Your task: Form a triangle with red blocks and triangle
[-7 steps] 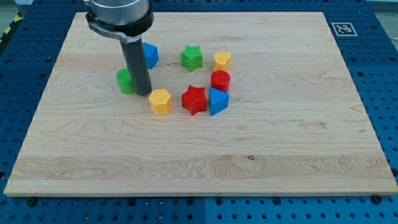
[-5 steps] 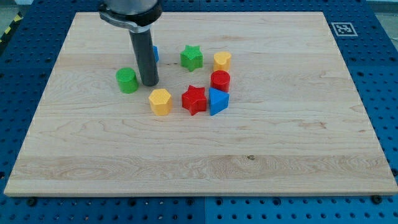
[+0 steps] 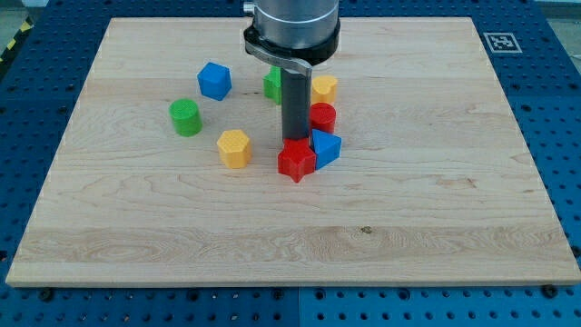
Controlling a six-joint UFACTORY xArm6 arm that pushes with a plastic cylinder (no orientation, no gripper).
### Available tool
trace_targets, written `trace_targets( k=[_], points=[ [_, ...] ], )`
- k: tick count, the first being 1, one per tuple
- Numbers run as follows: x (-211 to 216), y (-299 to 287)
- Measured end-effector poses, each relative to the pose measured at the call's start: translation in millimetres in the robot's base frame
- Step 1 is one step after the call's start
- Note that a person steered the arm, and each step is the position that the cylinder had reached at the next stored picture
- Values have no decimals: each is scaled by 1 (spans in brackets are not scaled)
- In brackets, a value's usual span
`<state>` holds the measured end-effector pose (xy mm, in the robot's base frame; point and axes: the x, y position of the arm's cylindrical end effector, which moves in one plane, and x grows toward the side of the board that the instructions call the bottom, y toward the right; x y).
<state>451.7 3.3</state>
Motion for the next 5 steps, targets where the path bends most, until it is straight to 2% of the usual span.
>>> trace_targets(
  k=[5],
  points=[
    [0, 39]
  ],
)
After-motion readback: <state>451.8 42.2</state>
